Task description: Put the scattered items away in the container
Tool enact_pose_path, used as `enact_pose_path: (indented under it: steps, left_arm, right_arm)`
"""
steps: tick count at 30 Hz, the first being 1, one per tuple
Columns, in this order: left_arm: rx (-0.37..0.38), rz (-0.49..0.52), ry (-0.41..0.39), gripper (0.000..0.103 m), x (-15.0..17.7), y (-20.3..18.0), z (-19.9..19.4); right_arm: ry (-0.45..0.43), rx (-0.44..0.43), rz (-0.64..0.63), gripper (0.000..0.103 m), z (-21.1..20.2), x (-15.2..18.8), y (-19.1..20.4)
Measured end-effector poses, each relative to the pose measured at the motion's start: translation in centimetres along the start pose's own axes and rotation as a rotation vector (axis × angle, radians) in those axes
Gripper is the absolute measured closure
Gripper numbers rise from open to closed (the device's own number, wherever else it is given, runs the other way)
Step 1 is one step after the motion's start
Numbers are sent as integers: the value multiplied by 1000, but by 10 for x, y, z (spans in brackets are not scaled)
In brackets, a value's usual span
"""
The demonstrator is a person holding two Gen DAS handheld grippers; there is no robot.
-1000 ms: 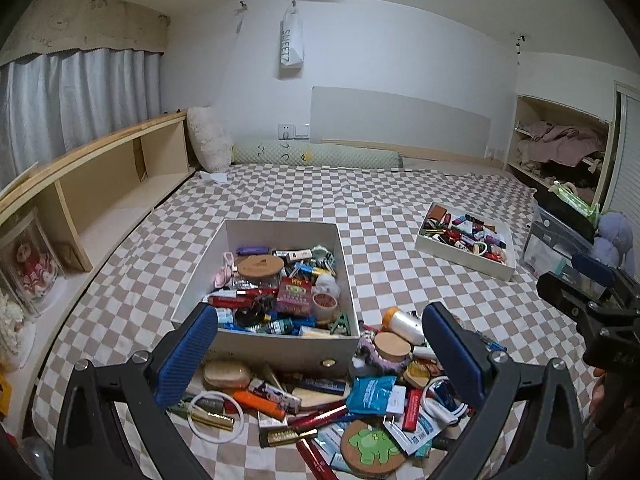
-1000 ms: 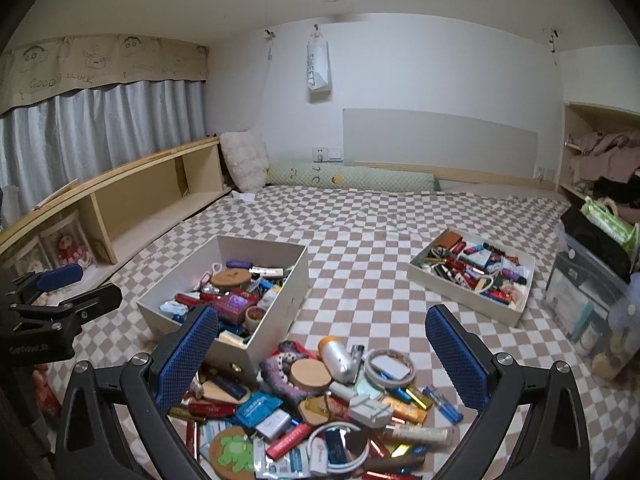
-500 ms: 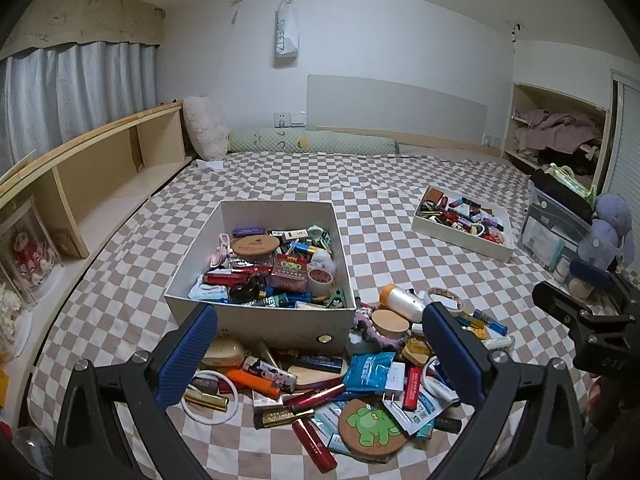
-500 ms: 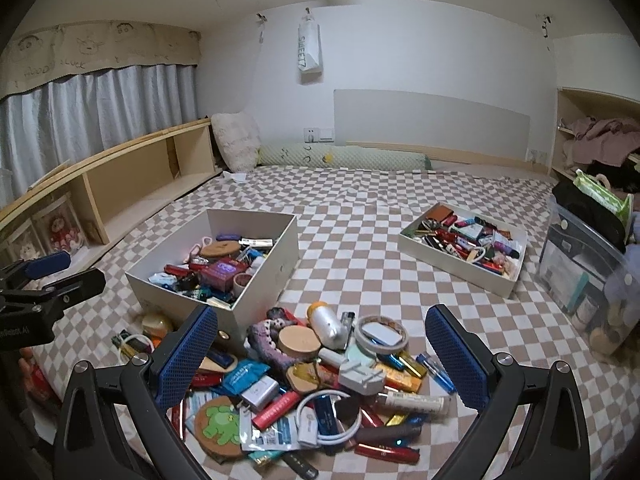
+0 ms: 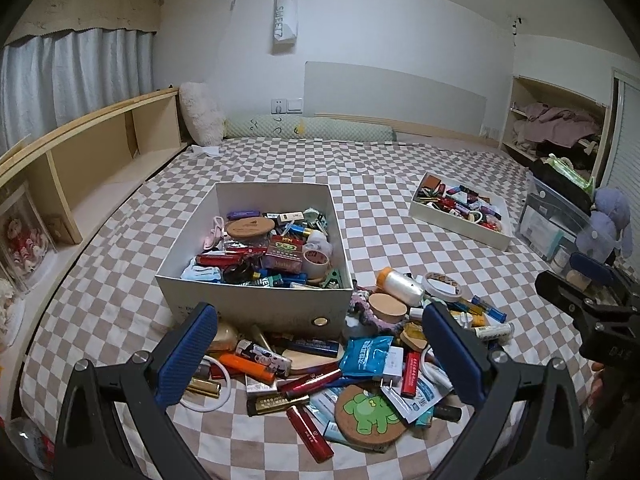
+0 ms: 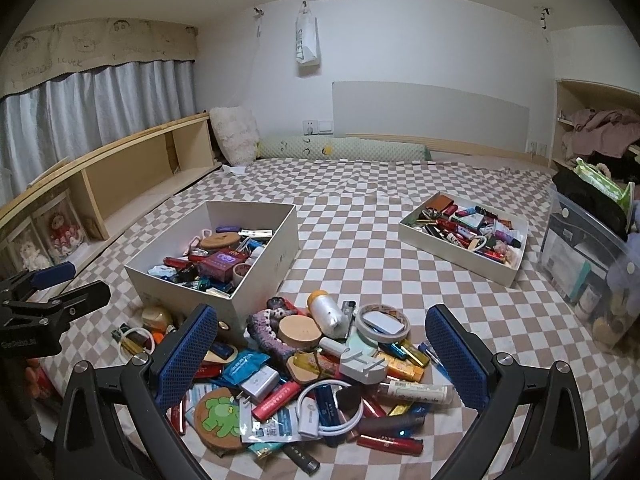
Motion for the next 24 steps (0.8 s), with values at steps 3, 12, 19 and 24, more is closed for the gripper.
enact_pose_path:
  steps: [3,12,19,24]
  left_arm:
    - [2,4,1,0,1,-1,1]
    - [6,2,10,0,2,-3,4]
    - [7,-9,14,0,4,-3,4]
    - [-4,1,11,0,4,-3,5]
  right_arm:
    - [4,0,-1,0,1,1,0]
    - [13,1,-2,0,3,3,-1]
    - [21,-4,-1,0,5,5,-1]
    - [24,-4,1,0,6,7,-1]
Point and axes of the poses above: each gripper's, at about its wrist camera, not at the fingertips, and z roughly the way its jaws point, y to its left, x to its underside, the point moved 9 cm from there along z, roughly the way its jaws point, and after that the axes turned 3 degrees about y, right-handed, at the moved point
